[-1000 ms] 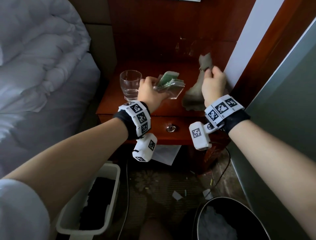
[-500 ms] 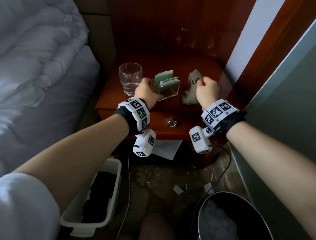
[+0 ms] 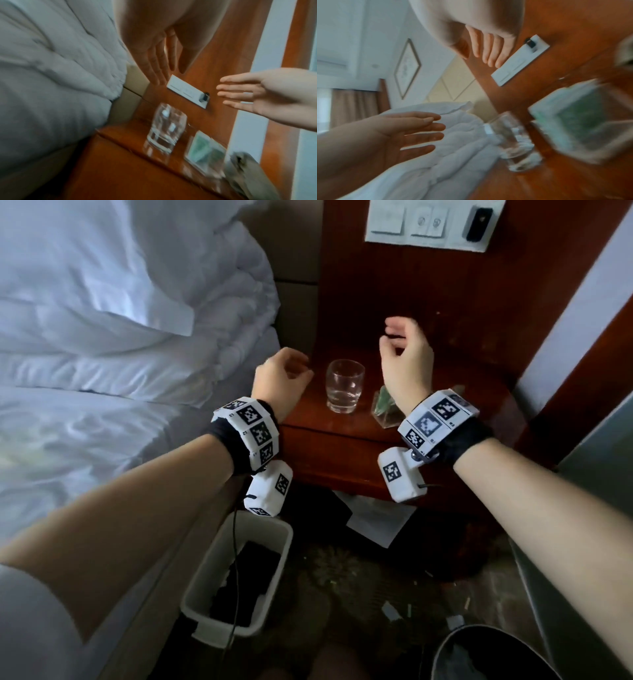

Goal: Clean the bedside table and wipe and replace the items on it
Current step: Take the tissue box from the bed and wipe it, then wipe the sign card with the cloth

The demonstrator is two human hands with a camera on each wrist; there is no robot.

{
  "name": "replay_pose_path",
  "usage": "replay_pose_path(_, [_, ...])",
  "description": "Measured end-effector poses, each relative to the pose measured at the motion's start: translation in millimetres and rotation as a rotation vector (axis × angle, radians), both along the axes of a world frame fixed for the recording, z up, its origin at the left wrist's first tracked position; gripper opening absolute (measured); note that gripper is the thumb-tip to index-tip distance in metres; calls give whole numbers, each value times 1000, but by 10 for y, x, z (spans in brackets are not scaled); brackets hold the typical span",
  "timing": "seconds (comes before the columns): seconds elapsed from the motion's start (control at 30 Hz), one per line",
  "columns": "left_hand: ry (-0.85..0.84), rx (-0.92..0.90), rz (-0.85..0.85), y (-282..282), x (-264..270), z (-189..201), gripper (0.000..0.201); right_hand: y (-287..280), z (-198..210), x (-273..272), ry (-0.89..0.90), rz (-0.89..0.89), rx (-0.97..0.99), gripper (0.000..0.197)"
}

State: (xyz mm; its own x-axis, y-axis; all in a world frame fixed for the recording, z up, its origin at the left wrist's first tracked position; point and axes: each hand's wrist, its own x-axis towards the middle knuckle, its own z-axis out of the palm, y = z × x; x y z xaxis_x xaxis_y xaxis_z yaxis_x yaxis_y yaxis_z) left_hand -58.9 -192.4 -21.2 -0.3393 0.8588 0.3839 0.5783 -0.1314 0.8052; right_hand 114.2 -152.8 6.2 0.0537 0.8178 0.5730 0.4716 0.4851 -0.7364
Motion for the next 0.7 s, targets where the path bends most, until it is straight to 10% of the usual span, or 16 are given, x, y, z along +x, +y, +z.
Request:
replay_pose_path(0.2, [-147, 130, 296, -701, -1067, 489, 18, -446, 322, -1335, 10, 392, 119, 21])
replay_pose_path(0.7, [105, 309, 1011, -3013, -2725, 743, 33, -1903, 545, -3515, -173, 948, 40, 21])
